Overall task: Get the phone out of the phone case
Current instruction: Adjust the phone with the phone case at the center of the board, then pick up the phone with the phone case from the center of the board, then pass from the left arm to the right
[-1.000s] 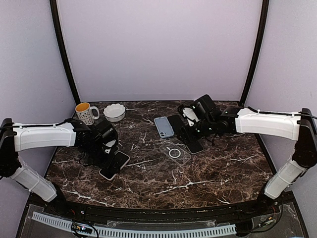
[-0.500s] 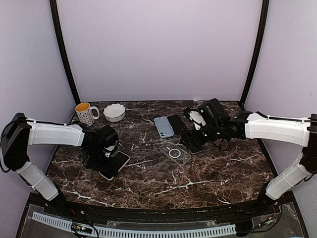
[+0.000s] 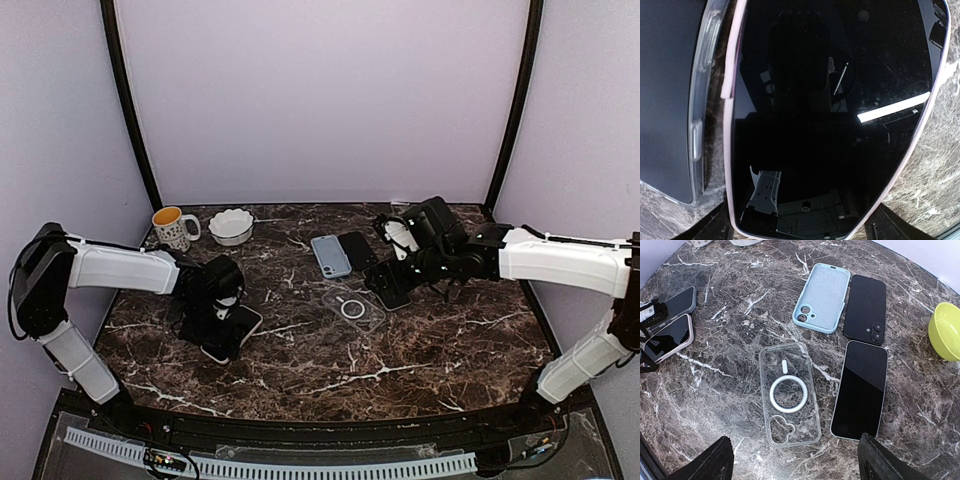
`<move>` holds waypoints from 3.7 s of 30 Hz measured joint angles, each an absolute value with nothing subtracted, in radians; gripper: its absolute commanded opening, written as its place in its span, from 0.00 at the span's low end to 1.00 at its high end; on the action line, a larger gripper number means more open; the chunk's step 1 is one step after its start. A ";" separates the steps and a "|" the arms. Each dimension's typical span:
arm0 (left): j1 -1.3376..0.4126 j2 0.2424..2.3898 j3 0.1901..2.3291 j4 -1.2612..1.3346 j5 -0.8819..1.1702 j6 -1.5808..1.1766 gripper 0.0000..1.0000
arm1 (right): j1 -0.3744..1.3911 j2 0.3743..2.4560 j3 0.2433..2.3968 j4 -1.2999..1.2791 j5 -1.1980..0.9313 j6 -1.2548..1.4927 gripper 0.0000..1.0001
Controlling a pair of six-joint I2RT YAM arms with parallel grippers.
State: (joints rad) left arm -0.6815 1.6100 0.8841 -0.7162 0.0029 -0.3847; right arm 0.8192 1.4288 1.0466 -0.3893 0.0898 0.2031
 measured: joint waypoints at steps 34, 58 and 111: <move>-0.756 1.560 1.000 -0.506 0.010 -0.030 0.51 | 0.819 1.341 0.976 -0.368 -0.169 0.387 0.87; -0.762 1.762 1.133 -0.547 0.101 0.133 0.99 | 0.819 1.328 0.929 -0.374 -0.174 0.381 0.91; -0.842 1.521 1.128 -0.291 -0.044 0.321 0.38 | 0.819 1.246 0.849 -0.178 -0.286 0.516 0.89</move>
